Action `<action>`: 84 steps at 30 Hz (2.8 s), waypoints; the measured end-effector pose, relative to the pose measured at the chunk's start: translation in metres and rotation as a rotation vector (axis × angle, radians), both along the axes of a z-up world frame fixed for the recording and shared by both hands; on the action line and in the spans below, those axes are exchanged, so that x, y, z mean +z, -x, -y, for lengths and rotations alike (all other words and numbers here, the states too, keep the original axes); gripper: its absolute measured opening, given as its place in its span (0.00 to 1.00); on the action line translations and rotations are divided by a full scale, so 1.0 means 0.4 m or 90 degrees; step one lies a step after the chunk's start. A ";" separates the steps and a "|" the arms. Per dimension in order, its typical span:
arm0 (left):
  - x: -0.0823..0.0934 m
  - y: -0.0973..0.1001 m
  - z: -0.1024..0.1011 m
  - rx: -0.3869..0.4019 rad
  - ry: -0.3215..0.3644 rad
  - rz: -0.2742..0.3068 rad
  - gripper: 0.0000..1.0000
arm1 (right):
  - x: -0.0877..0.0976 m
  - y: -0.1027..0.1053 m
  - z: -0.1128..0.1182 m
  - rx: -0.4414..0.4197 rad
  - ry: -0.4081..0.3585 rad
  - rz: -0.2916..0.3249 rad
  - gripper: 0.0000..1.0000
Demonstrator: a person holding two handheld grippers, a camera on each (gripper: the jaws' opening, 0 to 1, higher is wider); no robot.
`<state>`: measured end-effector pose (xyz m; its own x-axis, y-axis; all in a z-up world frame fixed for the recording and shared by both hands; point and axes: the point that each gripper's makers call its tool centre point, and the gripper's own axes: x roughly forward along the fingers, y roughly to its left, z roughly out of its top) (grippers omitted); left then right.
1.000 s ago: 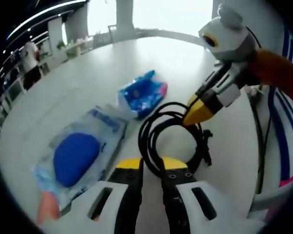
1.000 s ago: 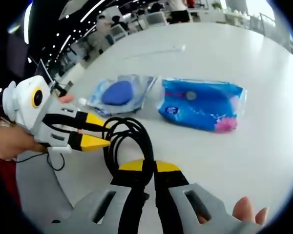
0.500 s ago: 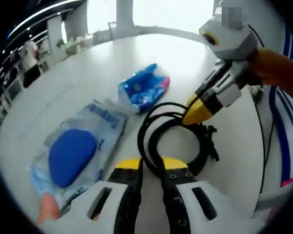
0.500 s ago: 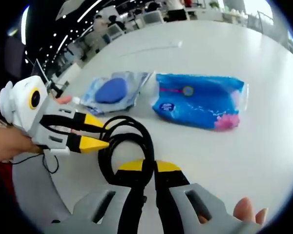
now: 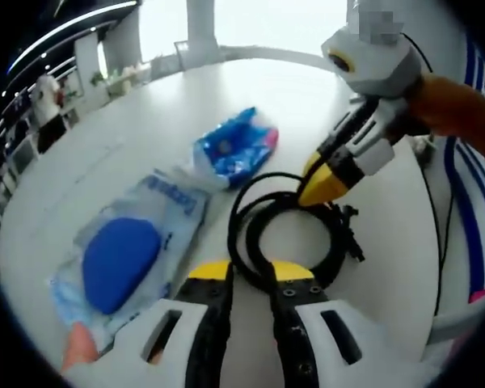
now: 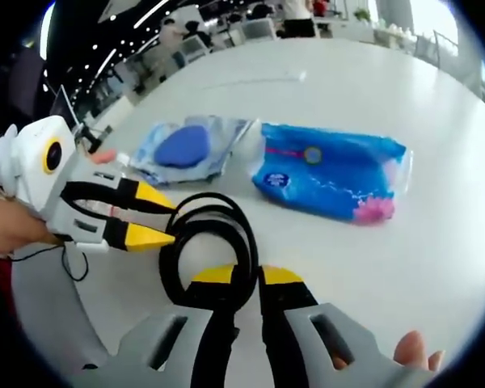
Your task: Arrange the tabletop items into an orderly group along one side of the table until the central work area is clear of visible clutter.
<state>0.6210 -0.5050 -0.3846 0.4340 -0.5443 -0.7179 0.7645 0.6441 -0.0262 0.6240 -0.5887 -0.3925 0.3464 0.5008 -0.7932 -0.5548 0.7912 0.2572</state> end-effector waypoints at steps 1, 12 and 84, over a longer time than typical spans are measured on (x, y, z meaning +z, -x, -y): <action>0.000 0.001 -0.002 0.002 0.001 0.000 0.17 | 0.000 -0.001 0.002 -0.003 0.003 0.001 0.14; 0.018 0.005 0.000 0.006 0.020 0.003 0.23 | 0.029 -0.010 0.004 -0.017 -0.006 0.023 0.19; 0.292 0.381 -0.117 -0.075 0.170 0.033 0.89 | 0.292 0.236 -0.235 0.164 -0.136 0.174 0.97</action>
